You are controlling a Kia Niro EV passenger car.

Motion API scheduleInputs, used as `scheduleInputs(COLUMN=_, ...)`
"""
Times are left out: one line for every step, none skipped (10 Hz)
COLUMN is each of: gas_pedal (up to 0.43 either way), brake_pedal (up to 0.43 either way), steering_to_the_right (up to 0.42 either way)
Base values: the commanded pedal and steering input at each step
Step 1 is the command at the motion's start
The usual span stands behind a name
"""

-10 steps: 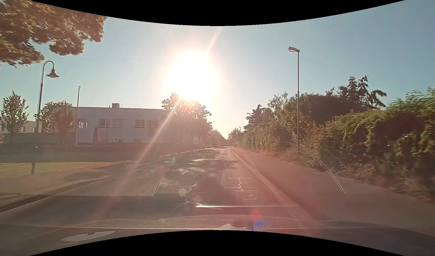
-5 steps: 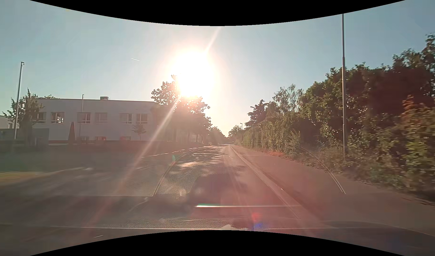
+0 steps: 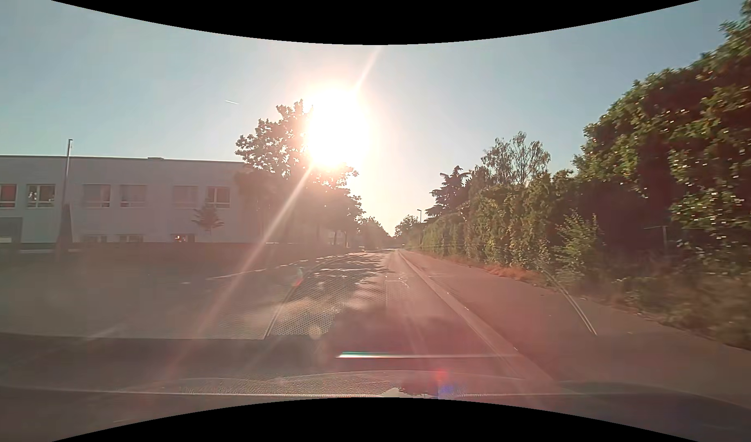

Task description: Follow the waypoints while adhering to traffic rules and regulations

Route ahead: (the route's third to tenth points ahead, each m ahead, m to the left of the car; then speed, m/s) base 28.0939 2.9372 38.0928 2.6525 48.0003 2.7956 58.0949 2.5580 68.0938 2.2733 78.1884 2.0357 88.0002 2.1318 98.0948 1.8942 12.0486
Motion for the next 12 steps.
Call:
scheduleInputs(gas_pedal=0.098, brake_pedal=0.000, steering_to_the_right=0.001)
scheduleInputs(gas_pedal=0.098, brake_pedal=0.000, steering_to_the_right=0.001)
scheduleInputs(gas_pedal=0.098, brake_pedal=0.000, steering_to_the_right=0.001)
scheduleInputs(gas_pedal=0.098, brake_pedal=0.000, steering_to_the_right=0.001)
scheduleInputs(gas_pedal=0.098, brake_pedal=0.000, steering_to_the_right=0.001)
scheduleInputs(gas_pedal=0.098, brake_pedal=0.000, steering_to_the_right=0.001)
scheduleInputs(gas_pedal=0.098, brake_pedal=0.000, steering_to_the_right=0.001)
scheduleInputs(gas_pedal=0.098, brake_pedal=0.000, steering_to_the_right=0.002)
scheduleInputs(gas_pedal=0.098, brake_pedal=0.000, steering_to_the_right=0.002)
scheduleInputs(gas_pedal=0.098, brake_pedal=0.000, steering_to_the_right=0.004)
scheduleInputs(gas_pedal=0.098, brake_pedal=0.000, steering_to_the_right=0.005)
scheduleInputs(gas_pedal=0.098, brake_pedal=0.000, steering_to_the_right=0.005)
